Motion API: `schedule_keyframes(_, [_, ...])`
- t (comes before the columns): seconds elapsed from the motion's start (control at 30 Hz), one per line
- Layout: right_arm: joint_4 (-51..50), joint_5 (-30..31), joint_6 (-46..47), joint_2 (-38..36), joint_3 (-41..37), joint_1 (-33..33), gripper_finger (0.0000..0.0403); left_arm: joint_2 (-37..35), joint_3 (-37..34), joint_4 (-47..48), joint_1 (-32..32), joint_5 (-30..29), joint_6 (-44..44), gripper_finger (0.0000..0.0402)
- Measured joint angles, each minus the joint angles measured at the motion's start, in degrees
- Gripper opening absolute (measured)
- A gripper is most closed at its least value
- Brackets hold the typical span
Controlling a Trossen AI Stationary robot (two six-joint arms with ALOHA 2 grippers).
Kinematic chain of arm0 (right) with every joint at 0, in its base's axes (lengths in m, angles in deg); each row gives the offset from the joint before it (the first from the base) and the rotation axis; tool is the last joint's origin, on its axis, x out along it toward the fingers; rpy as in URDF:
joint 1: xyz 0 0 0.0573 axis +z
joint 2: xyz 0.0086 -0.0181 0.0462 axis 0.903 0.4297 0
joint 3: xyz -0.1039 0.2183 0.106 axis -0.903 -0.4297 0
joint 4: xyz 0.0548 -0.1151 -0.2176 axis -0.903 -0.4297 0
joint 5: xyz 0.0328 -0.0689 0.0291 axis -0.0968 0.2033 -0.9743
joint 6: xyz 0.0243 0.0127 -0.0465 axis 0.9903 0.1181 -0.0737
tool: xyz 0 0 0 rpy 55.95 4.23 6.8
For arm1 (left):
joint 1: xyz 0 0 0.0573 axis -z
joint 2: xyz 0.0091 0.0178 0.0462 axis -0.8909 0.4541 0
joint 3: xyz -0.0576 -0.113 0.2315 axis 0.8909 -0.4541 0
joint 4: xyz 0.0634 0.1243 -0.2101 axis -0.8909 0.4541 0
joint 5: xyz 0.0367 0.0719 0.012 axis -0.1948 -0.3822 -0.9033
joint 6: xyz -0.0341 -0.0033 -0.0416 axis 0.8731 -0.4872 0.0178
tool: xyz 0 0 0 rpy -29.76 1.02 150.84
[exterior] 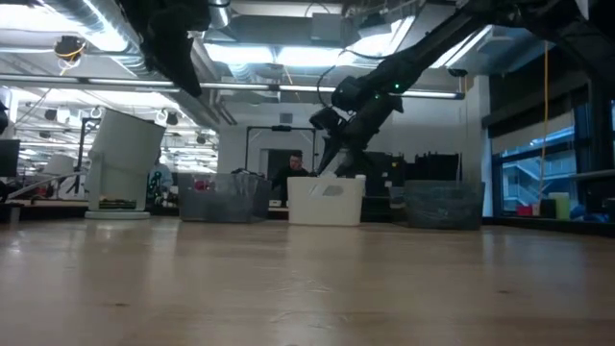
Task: Pick and place items into bin
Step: Put the white card reader box into the white bin, then put the white charger adapter into the left black bin
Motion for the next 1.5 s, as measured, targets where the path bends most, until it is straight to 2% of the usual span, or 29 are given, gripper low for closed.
schedule_keyframes(0.1, [-1.5, 0.4, -1.5, -1.8, 0.1, -0.3, 0.0137, 0.0, 0.0, 0.0, 0.0, 0.3, 0.4, 0.0047])
schedule_keyframes(0.2, [-8.3, 3.0, -3.5, -3.0, 2.5, -1.0, 0.0135, 0.0, 0.0, 0.0, 0.0, 0.1, 0.7, 0.0047])
schedule_keyframes(0.33, [-18.0, 7.0, -6.2, -3.7, 7.4, -1.3, 0.0135, 0.0, 0.0, 0.0, 0.0, -0.2, 1.4, 0.0047])
schedule_keyframes(0.5, [-28.8, 8.8, -10.0, -4.6, 14.9, 0.4, 0.0135, 0.0, 0.0, 0.0, 0.0, -0.2, 1.4, 0.0047])
schedule_keyframes(0.67, [-39.7, 19.0, -12.1, -10.3, 15.6, 6.8, 0.0135, 0.0, 0.0, 0.0, 0.0, -0.2, 1.5, 0.0047])
schedule_keyframes(0.83, [-38.0, 25.6, -7.6, -21.9, 5.2, 16.6, 0.0135, 0.0, 0.0, 0.0, 0.1, 2.0, 2.6, 0.0048])
schedule_keyframes(0.97, [-32.1, 31.0, 1.7, -32.7, -7.3, 26.4, 0.0135, 0.1, 0.0, -0.1, 2.5, 4.3, 4.7, 0.0053])
schedule_keyframes(1.13, [-28.2, 38.5, 15.4, -42.6, -21.4, 38.5, 0.0135, 2.0, 0.7, -0.8, 8.1, 1.1, 11.9, 0.0059])
schedule_keyframes(1.3, [-28.2, 40.6, 29.8, -46.9, -32.5, 47.8, 0.0135, 6.7, 3.6, -0.8, 12.7, -2.1, 20.6, 0.0061])
schedule_keyframes(1.5, [-26.9, 40.5, 38.7, -47.5, -40.9, 57.9, 0.0135, 16.4, 10.7, -0.4, 16.8, -1.9, 31.7, 0.0061])
